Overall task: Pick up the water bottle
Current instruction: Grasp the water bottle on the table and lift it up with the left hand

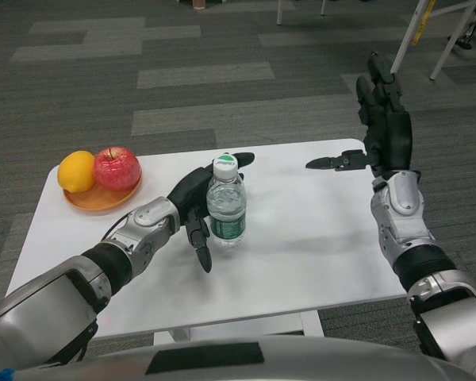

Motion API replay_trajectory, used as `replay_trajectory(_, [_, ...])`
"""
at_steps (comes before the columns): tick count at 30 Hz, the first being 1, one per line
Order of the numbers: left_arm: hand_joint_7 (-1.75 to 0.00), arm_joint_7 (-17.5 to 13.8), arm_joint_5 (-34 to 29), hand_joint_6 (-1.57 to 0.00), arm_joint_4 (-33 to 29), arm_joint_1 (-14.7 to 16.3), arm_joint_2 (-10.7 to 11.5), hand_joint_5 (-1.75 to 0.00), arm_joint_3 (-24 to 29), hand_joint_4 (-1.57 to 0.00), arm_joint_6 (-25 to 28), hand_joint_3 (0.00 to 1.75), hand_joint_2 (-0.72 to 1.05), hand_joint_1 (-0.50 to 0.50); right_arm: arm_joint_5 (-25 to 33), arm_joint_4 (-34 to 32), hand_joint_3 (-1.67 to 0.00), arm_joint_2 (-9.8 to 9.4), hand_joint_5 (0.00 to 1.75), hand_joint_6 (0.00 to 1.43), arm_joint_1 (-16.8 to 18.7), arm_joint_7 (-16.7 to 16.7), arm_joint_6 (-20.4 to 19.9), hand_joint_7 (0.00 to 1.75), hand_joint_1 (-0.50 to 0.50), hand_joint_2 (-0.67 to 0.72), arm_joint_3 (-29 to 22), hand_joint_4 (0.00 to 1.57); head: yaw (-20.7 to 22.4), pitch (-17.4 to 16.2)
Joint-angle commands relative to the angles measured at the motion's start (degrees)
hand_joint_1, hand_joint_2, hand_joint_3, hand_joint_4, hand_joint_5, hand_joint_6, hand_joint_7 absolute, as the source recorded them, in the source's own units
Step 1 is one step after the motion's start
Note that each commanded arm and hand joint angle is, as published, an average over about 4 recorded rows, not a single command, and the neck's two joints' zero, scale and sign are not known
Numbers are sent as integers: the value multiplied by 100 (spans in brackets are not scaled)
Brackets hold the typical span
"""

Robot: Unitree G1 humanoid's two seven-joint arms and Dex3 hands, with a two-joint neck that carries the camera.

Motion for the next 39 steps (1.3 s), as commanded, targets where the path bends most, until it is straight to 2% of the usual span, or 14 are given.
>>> replay_trajectory(1, [-54,171,-232,0,25,-106,13,0,-90,0,-39,9,-26,-23,7,-49,-8,18,0,0,21,-17,-66,7,-33,-3,-63,0,-16,-9])
replay_trajectory(4, [-63,285,-430,0,25,-106,13,-10,-191,0,-46,9,-10,-18,7,-34,-8,18,0,0,21,-17,-66,7,-33,-3,-74,0,-32,-42])
replay_trajectory(6, [-73,329,-443,0,30,-106,13,-36,-226,0,-46,9,16,-12,7,-20,-8,18,0,0,21,-17,-66,7,-33,-3,-83,0,-32,-51])
replay_trajectory(7, [-79,349,-443,-1,32,-108,13,-51,-235,0,-46,9,23,-11,7,-18,-8,18,0,0,23,-17,-66,7,-33,-3,-87,0,-36,-58])
replay_trajectory(8, [-89,369,-443,-5,34,-110,13,-80,-244,0,-46,9,34,-5,7,-16,-8,18,0,0,25,-17,-66,7,-33,-3,-91,0,-39,-61])
replay_trajectory(11, [-119,448,-443,-22,43,-121,13,-149,-255,0,-46,9,56,12,7,-9,-8,18,0,0,25,-17,-66,7,-30,-3,-105,0,-46,-71])
replay_trajectory(14, [-133,518,-443,-35,65,-123,13,-175,-257,-3,-46,13,69,17,7,-3,-8,18,0,0,29,-17,-66,7,-29,-3,-113,0,-37,-85])
replay_trajectory(17, [-133,542,-443,-41,80,-117,13,-175,-264,-7,-46,17,69,20,7,-3,-8,18,0,0,29,-17,-66,7,-27,-3,-109,0,-30,-87])
replay_trajectory(19, [-140,547,-443,-48,85,-114,13,-175,-266,-11,-46,22,69,22,7,-1,-8,18,0,0,29,-17,-66,7,-25,-3,-111,0,-20,-84])
replay_trajectory(23, [-164,549,-443,-73,104,-110,13,-175,-262,-25,-46,26,65,27,7,-5,-8,18,0,0,36,-17,-66,7,-25,-3,-111,0,-20,-87])
replay_trajectory(26, [-168,544,-445,-91,113,-77,13,-175,-218,-40,-74,26,60,34,7,-9,-8,20,0,0,56,-19,-66,7,-25,-3,-107,0,-16,-90])
replay_trajectory(30, [-166,540,-452,-96,96,-9,13,-175,-92,-51,-211,26,52,43,7,-25,-8,27,0,0,82,-26,-70,7,-25,-3,-116,0,7,-77])
replay_trajectory(33, [-161,522,-447,-97,-5,57,26,-175,24,-56,-292,26,52,49,7,-38,-8,27,0,0,104,-26,-66,7,-23,-3,-122,0,26,-72])
replay_trajectory(39, [-161,509,-327,-88,-671,202,189,-175,426,-56,-268,26,52,50,7,-55,-8,27,0,0,126,-26,-75,7,-21,-3,-135,0,72,10])
